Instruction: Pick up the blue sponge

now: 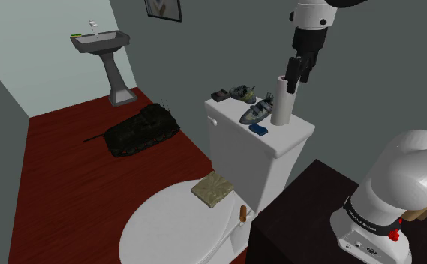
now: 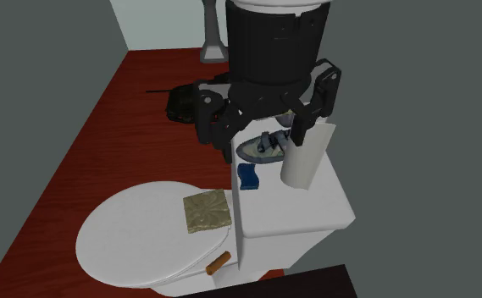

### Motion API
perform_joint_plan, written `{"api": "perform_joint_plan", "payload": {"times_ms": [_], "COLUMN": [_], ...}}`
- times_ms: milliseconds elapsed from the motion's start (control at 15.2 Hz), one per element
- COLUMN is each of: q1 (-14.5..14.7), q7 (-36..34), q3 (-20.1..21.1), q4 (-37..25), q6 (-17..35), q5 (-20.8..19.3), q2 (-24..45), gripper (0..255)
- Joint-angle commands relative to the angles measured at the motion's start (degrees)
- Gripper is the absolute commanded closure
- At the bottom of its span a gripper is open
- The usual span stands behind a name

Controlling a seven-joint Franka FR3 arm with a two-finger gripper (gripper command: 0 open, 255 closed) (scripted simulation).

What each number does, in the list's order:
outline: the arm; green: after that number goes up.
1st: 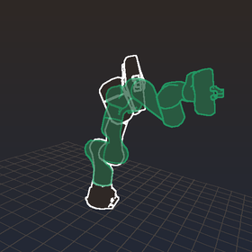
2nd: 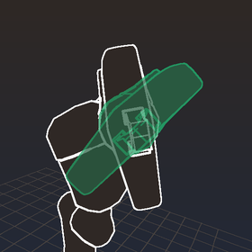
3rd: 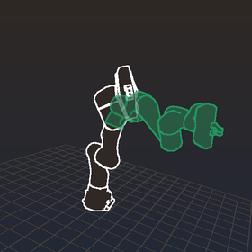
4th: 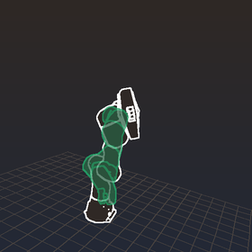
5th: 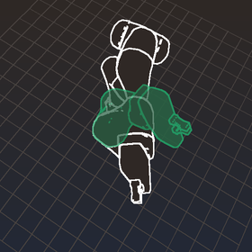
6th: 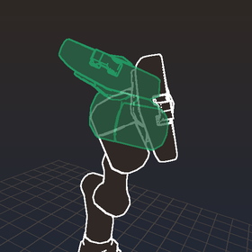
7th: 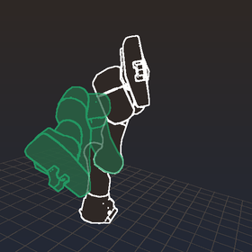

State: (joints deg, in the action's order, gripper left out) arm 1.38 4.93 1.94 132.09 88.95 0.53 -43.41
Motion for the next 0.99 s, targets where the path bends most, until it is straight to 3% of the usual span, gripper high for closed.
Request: {"api": "perform_joint_plan", "payload": {"times_ms": [0,924], "q1": [0.0,-2.0], "q7": [0.0,-3.4], "q3": [0.0,0.7], "q4": [0.0,7.2], "q6": [0.0,25.6], "q5": [0.0,-1.0], "q2": [0.0,20.7], "gripper": [0,0]}}
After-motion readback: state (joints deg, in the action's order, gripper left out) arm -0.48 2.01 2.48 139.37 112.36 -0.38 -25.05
